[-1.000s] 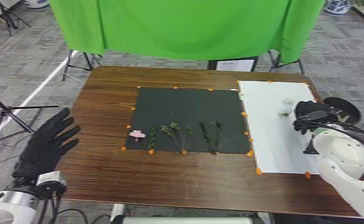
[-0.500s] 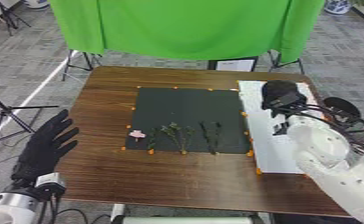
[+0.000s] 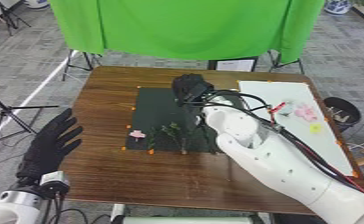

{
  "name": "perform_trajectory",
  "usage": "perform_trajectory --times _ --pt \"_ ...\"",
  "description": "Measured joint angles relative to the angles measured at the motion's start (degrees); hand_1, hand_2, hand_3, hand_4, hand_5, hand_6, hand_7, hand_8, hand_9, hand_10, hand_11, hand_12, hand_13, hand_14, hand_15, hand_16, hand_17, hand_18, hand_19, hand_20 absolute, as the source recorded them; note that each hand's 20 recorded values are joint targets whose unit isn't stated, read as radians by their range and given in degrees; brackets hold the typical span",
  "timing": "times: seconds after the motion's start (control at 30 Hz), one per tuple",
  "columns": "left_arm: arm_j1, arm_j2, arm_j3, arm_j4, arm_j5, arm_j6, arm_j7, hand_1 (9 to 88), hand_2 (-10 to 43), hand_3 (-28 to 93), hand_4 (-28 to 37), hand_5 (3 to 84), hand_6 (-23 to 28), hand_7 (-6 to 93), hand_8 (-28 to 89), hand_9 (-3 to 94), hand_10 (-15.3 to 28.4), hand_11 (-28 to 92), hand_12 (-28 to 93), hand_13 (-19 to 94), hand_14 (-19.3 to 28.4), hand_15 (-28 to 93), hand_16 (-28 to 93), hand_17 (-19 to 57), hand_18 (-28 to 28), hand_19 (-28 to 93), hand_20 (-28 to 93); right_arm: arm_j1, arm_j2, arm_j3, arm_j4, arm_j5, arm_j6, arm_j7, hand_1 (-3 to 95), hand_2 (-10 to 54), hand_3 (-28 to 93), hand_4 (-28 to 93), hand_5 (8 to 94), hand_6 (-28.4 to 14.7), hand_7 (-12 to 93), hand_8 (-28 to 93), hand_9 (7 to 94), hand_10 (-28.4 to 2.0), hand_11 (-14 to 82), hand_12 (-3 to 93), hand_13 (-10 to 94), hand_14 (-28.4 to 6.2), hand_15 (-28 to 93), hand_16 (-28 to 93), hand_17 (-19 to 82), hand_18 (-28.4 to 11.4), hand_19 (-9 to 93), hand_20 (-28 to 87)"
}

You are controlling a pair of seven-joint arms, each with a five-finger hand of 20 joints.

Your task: Arrange flowers

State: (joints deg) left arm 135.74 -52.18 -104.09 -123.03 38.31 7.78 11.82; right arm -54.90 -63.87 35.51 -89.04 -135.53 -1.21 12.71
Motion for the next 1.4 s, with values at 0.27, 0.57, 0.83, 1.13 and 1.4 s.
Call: perform_trajectory --times 0.27,0.57,0.83,1.13,1.4 --pt "0.0 0.31 0.56 0.0 -0.03 0.41 0.29 25.3 -1.8 69 -25.1 23.4 2.9 17.1 -9 17.3 10.4 14 20 14 13.4 24 5 -13.9 21.4 35 11 0.4 -5.5 -3.0 4.0 -2.1 -1.6 -0.5 51.0 -9.5 85 -28 70.9 3.7 48 3 89.8 -3.8 12.0 47.3 78 -2.3 57 43 38 -19.1 87 54" --pt "-0.2 0.86 1.29 0.11 -0.05 0.61 0.91 25.3 -1.7 69 -25.1 23.4 2.9 17.1 -9 17.3 10.3 14 20 14 13.4 24 5 -13.9 21.4 35 11 1.4 -8.9 -6.1 9.6 -4.8 0.4 -0.4 50.7 -9.5 85 -28 71.4 3.8 48 3 90.0 -4.0 11.7 47.1 78 -2.4 58 43 38 -18.9 87 54" --pt "-0.8 1.23 1.78 0.29 -0.05 0.62 1.04 25.4 -1.7 69 -25.1 23.4 2.9 17.1 -9 17.2 10.3 14 20 14 13.4 24 5 -13.9 21.4 35 11 1.9 -11.4 -6.7 11.1 -5.9 1.5 -0.3 49.9 -9.5 83 -28 70.1 3.4 47 3 89.0 -3.9 11.3 46.9 77 -2.7 58 43 37 -18.8 87 54" --pt "-1.2 1.77 2.22 0.48 -0.09 0.67 1.32 25.3 -1.6 69 -25.0 23.3 2.8 17.2 -9 17.3 10.4 14 20 14 13.2 24 4 -13.9 21.4 35 11 2.1 -12.4 -6.6 11.8 -7.5 0.7 0.3 48.0 -9.5 82 -28 65.5 2.9 47 2 84.2 -4.4 11.7 46.8 72 -1.8 60 43 35 -18.1 86 55" --pt "-1.5 1.77 2.22 0.61 -0.08 0.66 1.24 25.4 -1.6 69 -24.9 23.3 2.9 17.2 -9 17.3 10.3 14 20 14 13.3 24 5 -13.9 21.4 35 11 2.0 -12.4 -6.3 12.0 -8.1 -1.6 1.1 45.6 -9.5 80 -28 59.7 2.1 47 1 78.0 -4.7 12.6 46.6 68 -3.0 64 42 33 -18.0 85 56"
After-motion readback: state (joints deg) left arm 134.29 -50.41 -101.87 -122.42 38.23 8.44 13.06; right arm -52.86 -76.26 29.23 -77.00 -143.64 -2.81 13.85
